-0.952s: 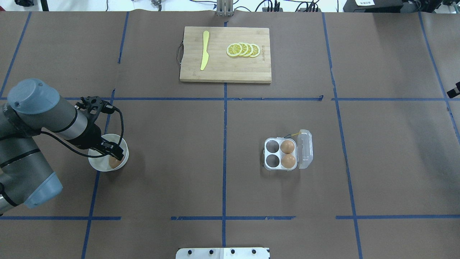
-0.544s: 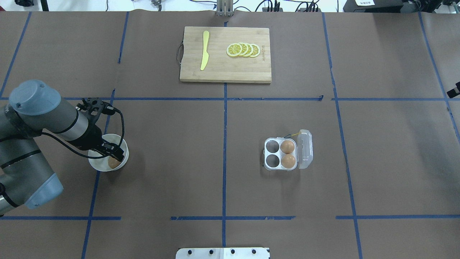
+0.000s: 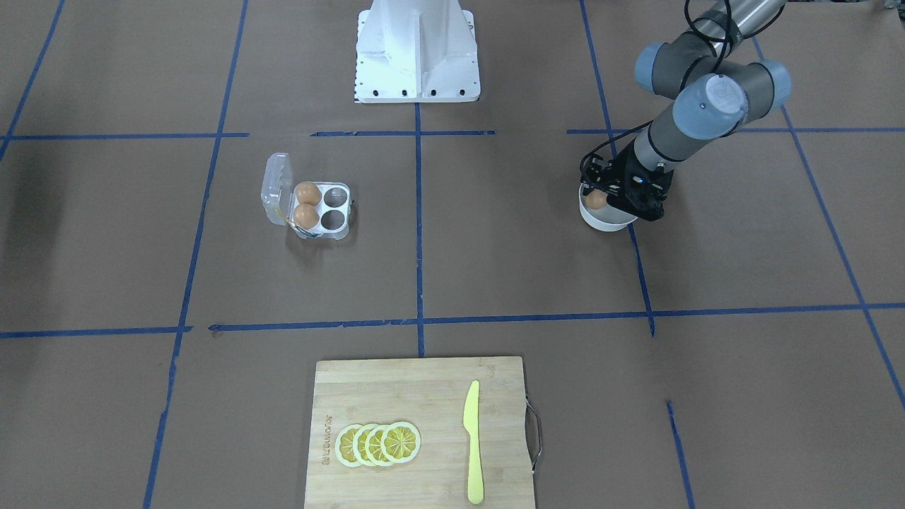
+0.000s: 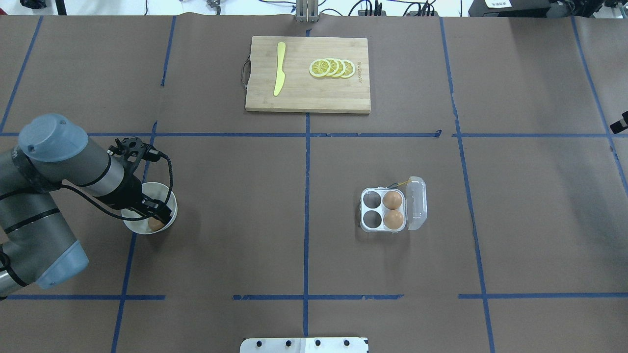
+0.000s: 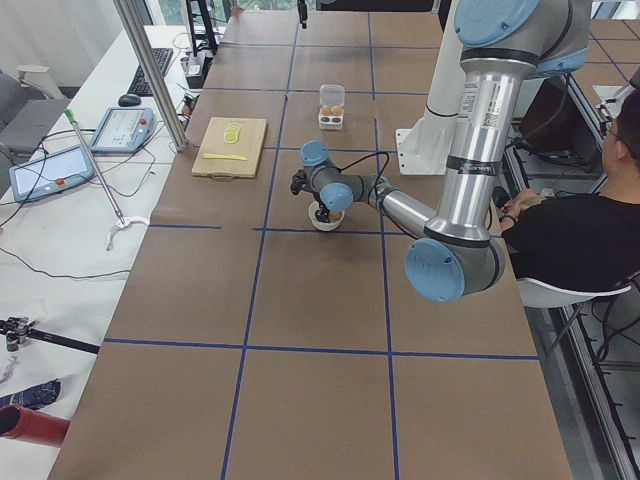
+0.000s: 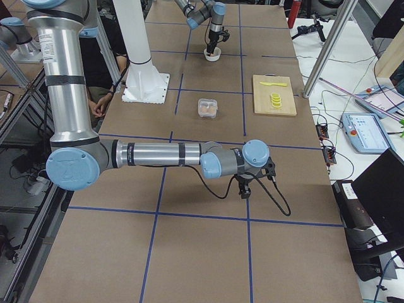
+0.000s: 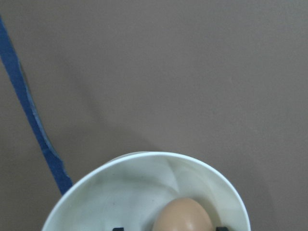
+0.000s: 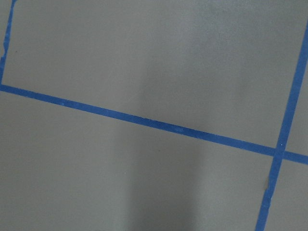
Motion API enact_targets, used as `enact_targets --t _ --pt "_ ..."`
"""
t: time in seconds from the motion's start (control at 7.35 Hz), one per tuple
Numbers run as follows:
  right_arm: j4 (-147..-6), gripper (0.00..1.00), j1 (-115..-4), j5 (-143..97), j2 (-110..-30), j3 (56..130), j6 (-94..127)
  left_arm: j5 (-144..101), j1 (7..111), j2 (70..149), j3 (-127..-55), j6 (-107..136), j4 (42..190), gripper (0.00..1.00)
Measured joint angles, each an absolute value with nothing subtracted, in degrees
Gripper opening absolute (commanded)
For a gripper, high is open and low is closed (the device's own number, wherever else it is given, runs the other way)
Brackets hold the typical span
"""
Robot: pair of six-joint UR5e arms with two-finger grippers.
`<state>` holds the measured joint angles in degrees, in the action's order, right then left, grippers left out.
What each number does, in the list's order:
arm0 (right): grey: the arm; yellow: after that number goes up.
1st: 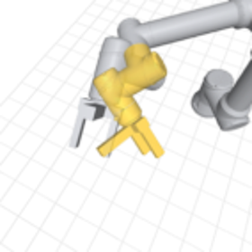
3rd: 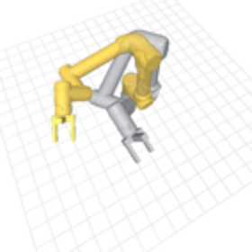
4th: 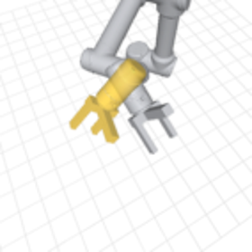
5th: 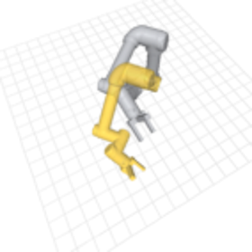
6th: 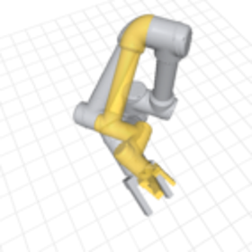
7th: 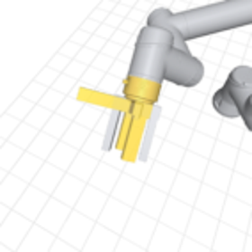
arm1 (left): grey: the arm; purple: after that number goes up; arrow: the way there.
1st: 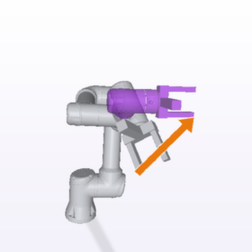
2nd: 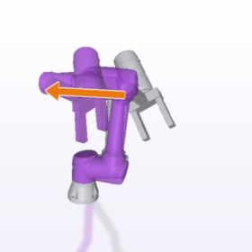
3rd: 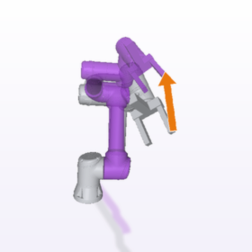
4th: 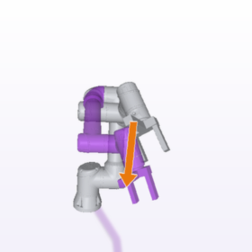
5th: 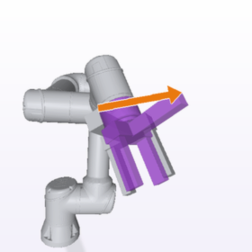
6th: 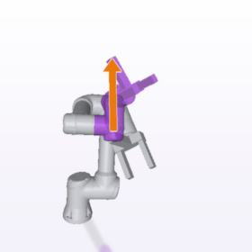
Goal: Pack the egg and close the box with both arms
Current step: 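Lower the left gripper into the bowl and grasp the brown egg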
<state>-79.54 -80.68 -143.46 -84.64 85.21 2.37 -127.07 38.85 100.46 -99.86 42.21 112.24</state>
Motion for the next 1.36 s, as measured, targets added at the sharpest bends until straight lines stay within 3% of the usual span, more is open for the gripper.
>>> enact_targets --t 0.41,0.82,1.36 --pt "-79.54 1.00 -80.68 -143.52 -84.64 85.24 2.39 -125.38 38.61 100.45 -99.90 42.38 112.29 0.60" --pt "-79.54 1.00 -80.68 -143.53 -84.64 85.18 2.45 -125.17 38.52 100.32 -100.04 42.33 112.25 0.00" --pt "-79.54 1.00 -80.68 -143.53 -84.64 85.24 2.46 -124.90 38.46 99.90 -100.80 42.31 112.18 0.00"
